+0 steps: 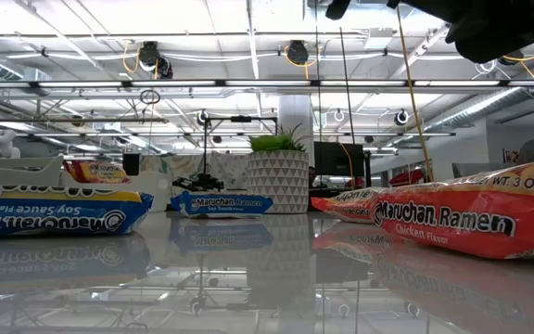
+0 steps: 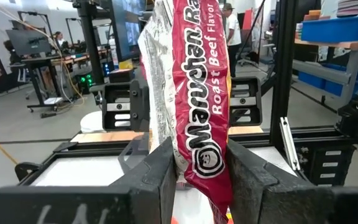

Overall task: Sort Maruchan noodles
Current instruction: Put the red noodle pack into the white bin

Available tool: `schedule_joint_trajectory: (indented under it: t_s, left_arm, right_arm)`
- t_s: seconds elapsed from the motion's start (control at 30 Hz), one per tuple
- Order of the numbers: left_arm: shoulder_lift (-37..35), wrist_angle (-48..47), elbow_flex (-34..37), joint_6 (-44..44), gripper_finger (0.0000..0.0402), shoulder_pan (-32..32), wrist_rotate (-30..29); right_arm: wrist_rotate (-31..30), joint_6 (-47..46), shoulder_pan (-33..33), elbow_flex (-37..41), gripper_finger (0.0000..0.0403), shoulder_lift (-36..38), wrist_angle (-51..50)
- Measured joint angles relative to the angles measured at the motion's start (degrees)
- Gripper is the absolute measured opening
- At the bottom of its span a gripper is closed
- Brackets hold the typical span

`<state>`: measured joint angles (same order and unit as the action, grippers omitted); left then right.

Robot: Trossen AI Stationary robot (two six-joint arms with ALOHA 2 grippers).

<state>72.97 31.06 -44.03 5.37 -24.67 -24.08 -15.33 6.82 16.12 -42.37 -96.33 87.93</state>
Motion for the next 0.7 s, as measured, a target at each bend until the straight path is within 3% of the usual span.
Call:
schedule_joint_trajectory:
  t_s: [0.17,0.37,0.5,0.7]
  left_arm:
    - [0.0,-0.5,0.0,0.3,0.0113,-0.1,-0.9]
    - [0.0,-3.0,0.0,2.1,0.0113,-0.1,-6.9]
    - [0.0,-5.7,0.0,2.5,0.0113,0.5,-11.7]
    - [-2.2,-9.6,0.0,1.3,0.0112,1.6,-12.2]
  right_arm:
    - [-1.3,1.0,0.0,0.0,0.0199,0.0,-0.4]
    - [-2.0,1.6,0.0,0.0,0.0215,0.0,-0.9]
    - [-7.6,3.3,0.0,0.0,0.0219,0.0,-3.5]
    - [-13.0,4.2,0.0,0.0,0.0220,0.3,-7.0]
